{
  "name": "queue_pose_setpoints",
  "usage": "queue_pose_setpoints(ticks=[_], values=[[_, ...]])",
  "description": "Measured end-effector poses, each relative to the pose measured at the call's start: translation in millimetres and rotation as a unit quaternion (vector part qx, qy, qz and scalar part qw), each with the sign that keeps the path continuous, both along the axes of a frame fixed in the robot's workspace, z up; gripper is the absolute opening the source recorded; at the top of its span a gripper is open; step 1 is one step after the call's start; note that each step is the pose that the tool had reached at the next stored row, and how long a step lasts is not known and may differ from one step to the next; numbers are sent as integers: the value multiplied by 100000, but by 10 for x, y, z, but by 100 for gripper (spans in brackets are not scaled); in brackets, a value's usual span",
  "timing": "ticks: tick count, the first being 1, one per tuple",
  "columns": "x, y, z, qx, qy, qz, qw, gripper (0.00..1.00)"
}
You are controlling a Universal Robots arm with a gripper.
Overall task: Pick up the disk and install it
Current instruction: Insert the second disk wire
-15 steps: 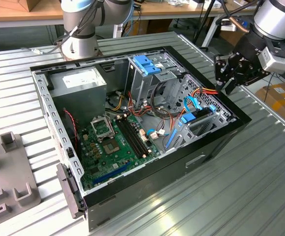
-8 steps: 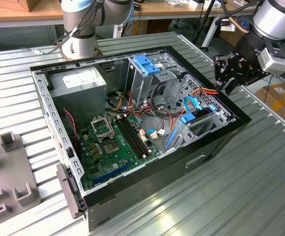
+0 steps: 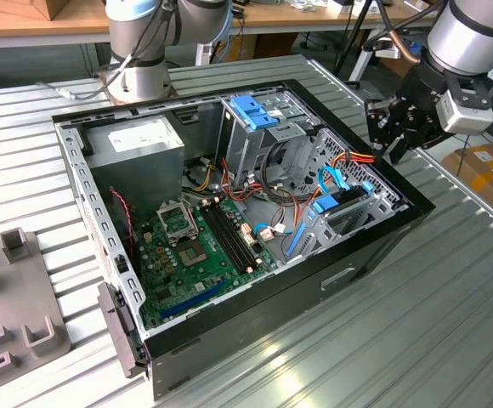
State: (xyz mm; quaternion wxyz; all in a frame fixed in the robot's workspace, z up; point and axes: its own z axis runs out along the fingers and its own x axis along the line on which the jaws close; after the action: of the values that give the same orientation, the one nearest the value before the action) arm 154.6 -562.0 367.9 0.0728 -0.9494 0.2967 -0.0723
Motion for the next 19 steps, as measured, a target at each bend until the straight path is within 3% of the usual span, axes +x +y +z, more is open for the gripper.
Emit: queue_pose_setpoints(ticks=[4,17,19], values=[[-9,0,-17,4,-3,-3117,99951,35],[-24,38,-39,16,-7,-3159,99950,35],[-24,38,-39,16,-8,-3159,99950,27]])
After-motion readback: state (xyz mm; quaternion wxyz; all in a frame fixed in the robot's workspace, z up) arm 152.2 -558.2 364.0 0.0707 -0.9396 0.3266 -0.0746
